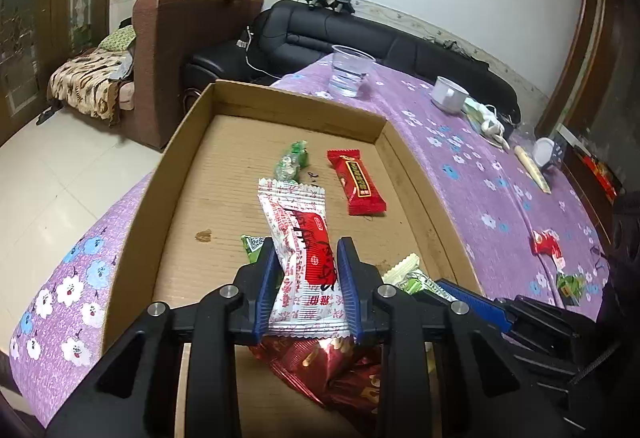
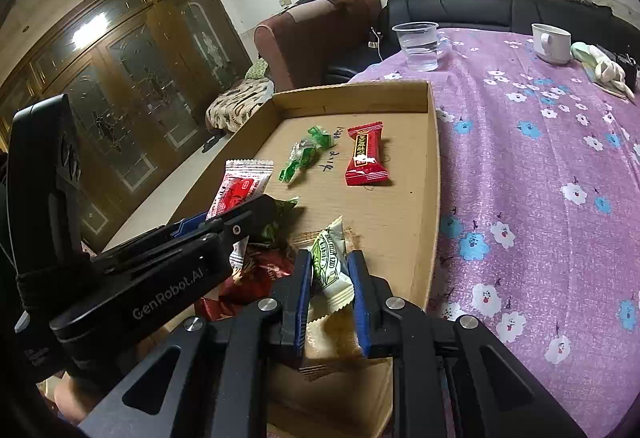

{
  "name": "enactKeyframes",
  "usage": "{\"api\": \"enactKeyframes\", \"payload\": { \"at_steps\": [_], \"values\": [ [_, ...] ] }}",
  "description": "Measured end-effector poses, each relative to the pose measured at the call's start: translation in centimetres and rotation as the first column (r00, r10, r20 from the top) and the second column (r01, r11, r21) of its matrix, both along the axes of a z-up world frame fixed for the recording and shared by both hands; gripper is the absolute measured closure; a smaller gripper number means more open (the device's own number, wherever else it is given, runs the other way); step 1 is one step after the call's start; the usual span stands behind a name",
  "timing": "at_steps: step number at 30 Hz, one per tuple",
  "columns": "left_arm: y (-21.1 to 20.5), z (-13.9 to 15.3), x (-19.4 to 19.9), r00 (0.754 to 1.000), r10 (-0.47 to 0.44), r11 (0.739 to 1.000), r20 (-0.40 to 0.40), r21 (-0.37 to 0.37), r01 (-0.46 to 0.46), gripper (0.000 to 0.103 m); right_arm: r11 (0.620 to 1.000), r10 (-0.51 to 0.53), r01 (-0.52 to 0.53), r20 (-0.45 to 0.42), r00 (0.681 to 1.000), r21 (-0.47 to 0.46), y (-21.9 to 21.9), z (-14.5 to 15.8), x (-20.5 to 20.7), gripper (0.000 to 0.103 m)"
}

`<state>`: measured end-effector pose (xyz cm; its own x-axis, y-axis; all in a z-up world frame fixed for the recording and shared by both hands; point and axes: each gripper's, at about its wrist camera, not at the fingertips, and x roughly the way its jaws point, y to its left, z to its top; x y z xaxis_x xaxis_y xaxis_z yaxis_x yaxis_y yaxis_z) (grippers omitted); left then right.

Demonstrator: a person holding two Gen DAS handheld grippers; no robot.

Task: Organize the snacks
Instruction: 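Lower both packs into the box and open both grippers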

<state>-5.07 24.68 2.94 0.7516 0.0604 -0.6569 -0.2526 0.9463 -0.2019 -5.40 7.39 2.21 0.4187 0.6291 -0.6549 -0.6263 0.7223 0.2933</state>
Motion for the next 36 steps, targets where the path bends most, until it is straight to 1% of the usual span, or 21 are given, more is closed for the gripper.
{"api": "enactKeyframes", "payload": {
  "at_steps": [9, 13, 15, 16, 17, 20, 28, 31, 36],
  "values": [
    [-0.5, 0.1, 0.0, 0.999, -0.042, 0.999, 0.002, 0.000, 0.042, 0.076, 1.000, -0.006, 0.006, 0.016, 1.000, 0.004, -0.2, 0.2, -0.3, 0.082],
    [-0.4, 0.1, 0.0, 0.999, -0.043, 0.999, 0.002, -0.003, 0.043, 0.072, 1.000, -0.014, 0.014, 0.021, 1.000, 0.014, -0.5, 0.5, -0.3, 0.077],
    [-0.3, 0.2, 0.0, 0.999, -0.043, 0.999, 0.006, -0.005, 0.043, 0.070, 0.999, -0.026, 0.026, 0.030, 0.999, 0.024, -0.9, 0.7, -0.4, 0.077],
    [-0.3, 0.2, -0.1, 0.999, -0.046, 0.999, 0.013, -0.007, 0.046, 0.067, 0.999, -0.033, 0.032, 0.034, 0.999, 0.030, -1.1, 0.9, -0.4, 0.077],
    [-0.4, 0.3, -0.3, 0.999, -0.049, 0.999, 0.020, -0.007, 0.049, 0.061, 0.999, -0.040, 0.039, 0.037, 0.998, 0.037, -1.2, 1.0, -0.4, 0.076],
    [-0.4, 0.6, -0.7, 0.998, -0.053, 0.999, 0.045, -0.004, 0.054, 0.054, 0.997, -0.058, 0.055, 0.048, 0.997, 0.054, -1.7, 1.4, -0.4, 0.075],
    [-0.3, 0.8, -0.9, 0.996, -0.061, 0.998, 0.069, -0.016, 0.062, 0.054, 0.995, -0.076, 0.072, 0.054, 0.996, 0.063, -1.9, 1.6, -0.2, 0.073],
    [-0.1, 0.9, -1.2, 0.995, -0.054, 0.998, 0.084, -0.020, 0.056, 0.053, 0.994, -0.085, 0.081, 0.051, 0.995, 0.068, -2.0, 1.7, -0.1, 0.071],
    [0.0, 1.2, -1.7, 0.993, -0.041, 0.999, 0.107, -0.014, 0.042, 0.048, 0.990, -0.116, 0.113, 0.037, 0.993, 0.084, -2.6, 2.3, 0.2, 0.068]
  ]
}}
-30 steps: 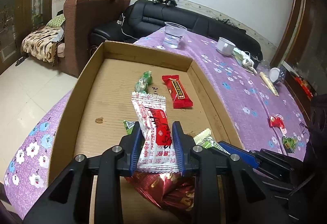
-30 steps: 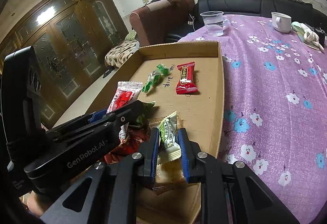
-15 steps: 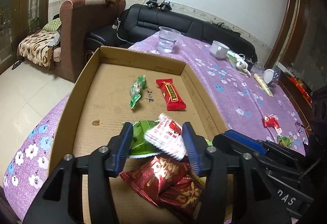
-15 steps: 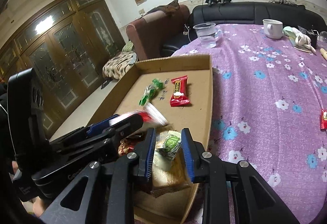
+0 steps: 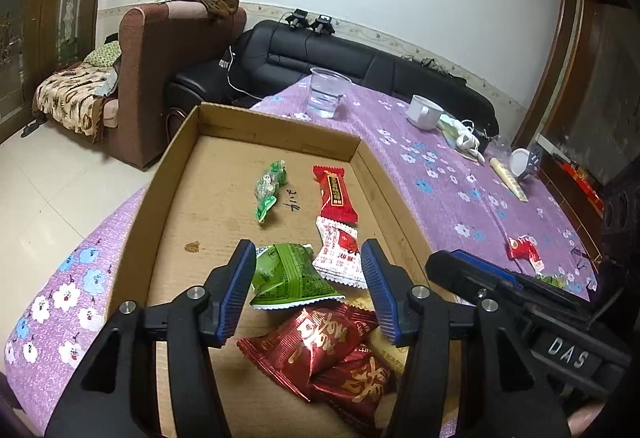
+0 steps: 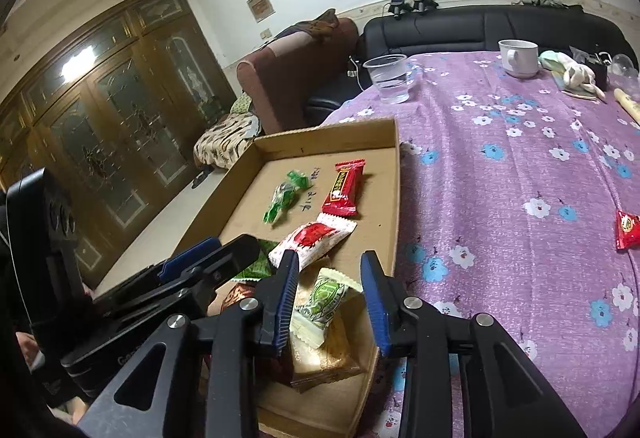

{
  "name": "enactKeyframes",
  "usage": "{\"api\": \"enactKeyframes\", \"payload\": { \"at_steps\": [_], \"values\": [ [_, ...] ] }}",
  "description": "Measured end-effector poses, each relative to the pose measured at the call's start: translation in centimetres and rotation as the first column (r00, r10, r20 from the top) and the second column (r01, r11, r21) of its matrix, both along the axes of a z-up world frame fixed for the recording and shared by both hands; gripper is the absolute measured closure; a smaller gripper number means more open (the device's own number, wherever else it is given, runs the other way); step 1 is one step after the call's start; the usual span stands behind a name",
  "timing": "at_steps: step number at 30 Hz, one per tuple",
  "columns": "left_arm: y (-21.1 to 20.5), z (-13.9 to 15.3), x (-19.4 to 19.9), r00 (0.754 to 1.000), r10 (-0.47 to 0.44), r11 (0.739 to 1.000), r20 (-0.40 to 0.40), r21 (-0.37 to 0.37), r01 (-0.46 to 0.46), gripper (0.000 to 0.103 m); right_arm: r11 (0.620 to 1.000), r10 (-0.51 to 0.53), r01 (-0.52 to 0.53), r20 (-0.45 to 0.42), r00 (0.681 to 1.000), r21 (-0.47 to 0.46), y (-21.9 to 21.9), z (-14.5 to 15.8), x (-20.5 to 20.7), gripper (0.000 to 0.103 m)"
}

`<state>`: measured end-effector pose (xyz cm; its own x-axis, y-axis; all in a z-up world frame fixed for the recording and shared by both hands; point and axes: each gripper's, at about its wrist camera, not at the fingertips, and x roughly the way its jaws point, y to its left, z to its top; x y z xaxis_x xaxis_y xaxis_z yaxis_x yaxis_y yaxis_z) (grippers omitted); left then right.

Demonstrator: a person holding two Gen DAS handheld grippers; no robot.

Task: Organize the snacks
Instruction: 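Lower both packs into the box and open both grippers, then move both grippers back toward the remaining snacks on the table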

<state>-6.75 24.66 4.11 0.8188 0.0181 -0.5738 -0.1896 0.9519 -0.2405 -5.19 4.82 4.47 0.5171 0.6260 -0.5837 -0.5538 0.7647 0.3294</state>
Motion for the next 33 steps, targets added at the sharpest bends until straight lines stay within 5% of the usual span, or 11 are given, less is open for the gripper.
{"api": "enactKeyframes", "payload": {
  "at_steps": [4, 18, 33],
  "values": [
    [0.0, 0.3, -0.4, 0.999, 0.031, 0.999, 0.016, 0.014, -0.031, 0.040, 1.000, -0.011, 0.011, -0.027, 1.000, 0.007, -0.4, 0.4, 0.2, 0.068],
    [-2.3, 2.7, -1.4, 1.000, 0.017, 0.998, 0.026, 0.054, -0.018, 0.040, 1.000, 0.002, -0.002, 0.020, 1.000, 0.014, -3.3, 3.8, -1.7, 0.064],
    [-10.6, 3.6, -0.4, 0.988, -0.155, 0.979, -0.014, 0.131, 0.155, 0.034, 0.983, -0.180, 0.181, -0.028, 0.983, 0.015, -17.8, 3.3, 1.6, 0.063]
  ]
}}
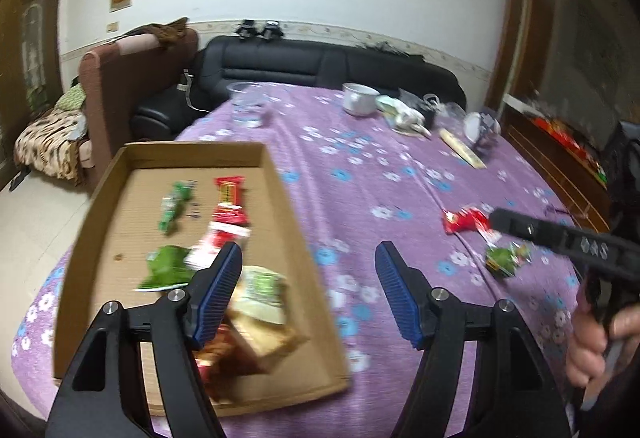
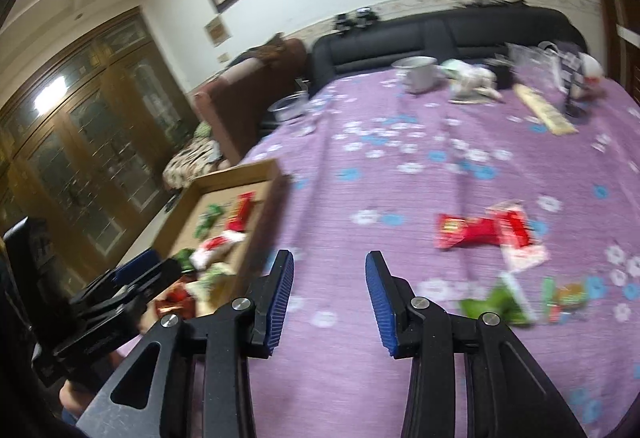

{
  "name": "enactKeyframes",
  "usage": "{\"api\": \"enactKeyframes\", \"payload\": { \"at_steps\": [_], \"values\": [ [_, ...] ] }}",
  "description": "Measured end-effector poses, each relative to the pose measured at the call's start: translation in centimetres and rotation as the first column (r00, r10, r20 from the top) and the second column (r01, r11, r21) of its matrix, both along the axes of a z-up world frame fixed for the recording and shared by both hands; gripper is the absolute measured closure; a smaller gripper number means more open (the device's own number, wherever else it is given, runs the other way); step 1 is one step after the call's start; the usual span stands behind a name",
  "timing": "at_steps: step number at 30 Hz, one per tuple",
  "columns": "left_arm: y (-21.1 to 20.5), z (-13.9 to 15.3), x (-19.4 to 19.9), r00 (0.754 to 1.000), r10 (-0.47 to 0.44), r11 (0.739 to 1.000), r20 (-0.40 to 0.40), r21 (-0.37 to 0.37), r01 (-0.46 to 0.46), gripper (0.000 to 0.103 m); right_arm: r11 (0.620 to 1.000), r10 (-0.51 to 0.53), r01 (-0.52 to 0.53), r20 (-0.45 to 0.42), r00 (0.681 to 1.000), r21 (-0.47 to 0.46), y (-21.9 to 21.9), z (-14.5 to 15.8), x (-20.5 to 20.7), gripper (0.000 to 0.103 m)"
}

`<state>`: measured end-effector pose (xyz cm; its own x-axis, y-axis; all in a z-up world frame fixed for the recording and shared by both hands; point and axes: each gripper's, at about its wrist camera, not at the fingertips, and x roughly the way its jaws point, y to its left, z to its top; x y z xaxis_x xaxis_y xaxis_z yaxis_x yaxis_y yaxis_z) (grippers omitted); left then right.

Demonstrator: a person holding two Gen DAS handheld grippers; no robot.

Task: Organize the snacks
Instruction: 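Move both grippers back toward the remaining snacks on the table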

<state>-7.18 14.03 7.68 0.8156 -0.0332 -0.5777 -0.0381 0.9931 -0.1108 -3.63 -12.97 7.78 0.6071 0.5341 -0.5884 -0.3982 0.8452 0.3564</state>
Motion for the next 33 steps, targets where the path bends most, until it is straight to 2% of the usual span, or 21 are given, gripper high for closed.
{"api": "enactKeyframes", "payload": {
  "at_steps": [3, 7, 11, 13, 15, 19, 21, 24, 27, 28, 29, 31, 33],
  "values": [
    [-2.0, 0.3, 0.9, 0.999, -0.043, 0.999, -0.025, -0.011, 0.043, 0.034, 0.995, -0.079, 0.081, -0.040, 0.996, 0.057, -3.7, -0.6, 1.7, 0.063],
    [-5.3, 0.6, 3.1, 0.984, -0.154, 0.983, -0.090, -0.111, 0.144, 0.034, 0.979, -0.182, 0.187, -0.069, 0.981, 0.080, -7.7, -0.6, 3.1, 0.063],
    [-10.4, -0.3, 5.8, 0.942, -0.281, 0.947, -0.185, -0.213, 0.240, 0.034, 0.956, -0.257, 0.269, -0.107, 0.961, 0.119, -10.4, -0.7, 3.9, 0.062],
    [-12.4, -0.7, 6.5, 0.923, -0.321, 0.934, -0.213, -0.233, 0.271, 0.034, 0.937, -0.302, 0.321, -0.143, 0.943, 0.141, -11.8, -1.0, 4.2, 0.062],
    [-14.9, -1.0, 7.1, 0.906, -0.357, 0.929, -0.229, -0.191, 0.317, 0.035, 0.922, -0.328, 0.355, -0.174, 0.928, 0.156, -13.0, -1.3, 4.5, 0.062],
    [-18.8, -2.5, 8.0, 0.882, -0.380, 0.921, -0.278, -0.030, 0.387, 0.035, 0.872, -0.413, 0.458, -0.242, 0.878, 0.172, -16.0, -2.0, 4.9, 0.062],
    [-20.2, -3.4, 8.5, 0.881, -0.362, 0.915, -0.305, 0.063, 0.398, 0.035, 0.857, -0.441, 0.491, -0.270, 0.856, 0.158, -17.0, -2.4, 5.2, 0.062],
    [-21.3, -4.4, 9.0, 0.880, -0.359, 0.900, -0.310, 0.136, 0.415, 0.035, 0.846, -0.465, 0.519, -0.306, 0.831, 0.123, -17.4, -2.9, 5.4, 0.062],
    [-21.9, -5.2, 9.2, 0.880, -0.367, 0.887, -0.301, 0.174, 0.429, 0.035, 0.850, -0.454, 0.514, -0.333, 0.826, 0.116, -17.2, -3.4, 5.3, 0.061],
    [-22.0, -5.3, 9.1, 0.882, -0.373, 0.886, -0.287, 0.171, 0.431, 0.039, 0.850, -0.453, 0.514, -0.338, 0.825, 0.115, -17.2, -3.5, 5.3, 0.061],
    [-22.0, -5.3, 9.2, 0.882, -0.381, 0.886, -0.277, 0.166, 0.434, 0.049, 0.850, -0.458, 0.516, -0.337, 0.822, 0.105, -17.1, -3.5, 5.3, 0.061],
    [-22.1, -5.3, 9.3, 0.882, -0.390, 0.886, -0.265, 0.154, 0.438, 0.056, 0.847, -0.462, 0.521, -0.341, 0.819, 0.102, -17.2, -3.8, 5.5, 0.060],
    [-21.9, -5.4, 9.3, 0.888, -0.382, 0.891, -0.255, 0.156, 0.427, 0.059, 0.850, -0.460, 0.518, -0.348, 0.817, 0.095, -17.1, -4.0, 5.7, 0.060]
  ]
}}
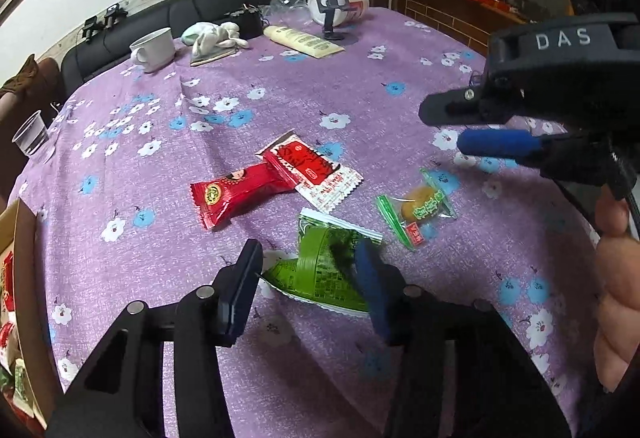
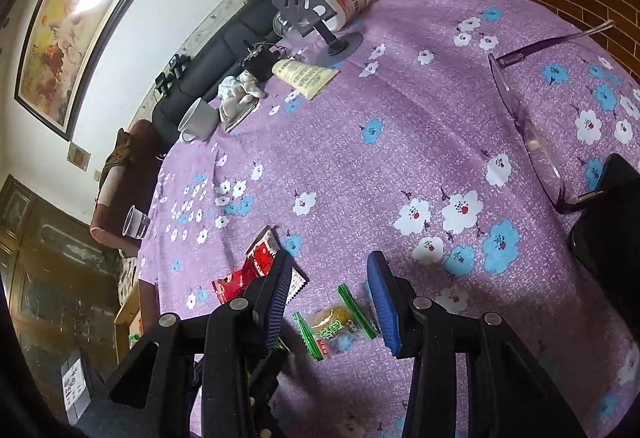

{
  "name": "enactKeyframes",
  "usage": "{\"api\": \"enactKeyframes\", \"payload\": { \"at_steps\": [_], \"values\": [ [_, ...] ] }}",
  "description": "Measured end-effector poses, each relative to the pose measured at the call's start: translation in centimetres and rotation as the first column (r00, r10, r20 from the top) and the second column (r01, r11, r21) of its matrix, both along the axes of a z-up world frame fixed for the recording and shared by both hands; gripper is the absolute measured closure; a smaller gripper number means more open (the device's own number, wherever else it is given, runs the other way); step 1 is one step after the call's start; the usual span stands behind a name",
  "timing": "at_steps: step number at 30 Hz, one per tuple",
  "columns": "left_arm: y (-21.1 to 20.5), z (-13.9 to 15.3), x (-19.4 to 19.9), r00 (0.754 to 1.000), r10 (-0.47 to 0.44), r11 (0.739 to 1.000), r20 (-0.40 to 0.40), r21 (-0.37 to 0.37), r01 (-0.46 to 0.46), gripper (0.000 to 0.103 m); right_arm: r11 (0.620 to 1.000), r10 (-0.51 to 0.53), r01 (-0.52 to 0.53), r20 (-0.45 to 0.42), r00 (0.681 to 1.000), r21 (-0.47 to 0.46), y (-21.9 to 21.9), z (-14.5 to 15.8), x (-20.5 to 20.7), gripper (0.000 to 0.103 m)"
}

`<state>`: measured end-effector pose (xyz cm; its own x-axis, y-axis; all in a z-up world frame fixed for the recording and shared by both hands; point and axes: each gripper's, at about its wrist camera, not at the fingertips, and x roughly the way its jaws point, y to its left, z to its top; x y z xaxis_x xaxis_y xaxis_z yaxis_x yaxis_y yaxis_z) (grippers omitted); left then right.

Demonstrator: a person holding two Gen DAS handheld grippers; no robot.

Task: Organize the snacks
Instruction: 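Move both grippers back toward the remaining snacks on the table, then grasp the green wrapper pack with the left gripper while the right gripper grasps the red-and-white pack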

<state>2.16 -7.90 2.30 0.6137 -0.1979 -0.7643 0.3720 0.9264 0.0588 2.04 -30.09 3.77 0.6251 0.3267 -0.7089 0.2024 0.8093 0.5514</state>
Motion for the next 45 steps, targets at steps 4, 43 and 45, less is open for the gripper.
{"api": "enactKeyframes", "payload": {
  "at_steps": [4, 43, 45],
  "values": [
    [1.2, 0.1, -0.2, 0.999, 0.033, 0.999, 0.002, -0.006, -0.033, 0.064, 1.000, 0.021, -0.021, -0.002, 1.000, 0.008, 0.6, -0.3, 0.2, 0.059],
    [11.6, 0.6, 0.0, 0.966, 0.256, 0.947, 0.030, -0.211, -0.244, 0.065, 0.733, 0.421, -0.339, 0.002, 0.907, -0.590, 13.3, -1.1, 3.4, 0.077],
    [11.6, 0.6, 0.0, 0.967, 0.255, 0.947, 0.027, -0.212, -0.244, 0.065, 0.757, 0.417, -0.334, 0.021, 0.909, -0.562, 12.8, -0.5, 3.5, 0.063]
  ]
}}
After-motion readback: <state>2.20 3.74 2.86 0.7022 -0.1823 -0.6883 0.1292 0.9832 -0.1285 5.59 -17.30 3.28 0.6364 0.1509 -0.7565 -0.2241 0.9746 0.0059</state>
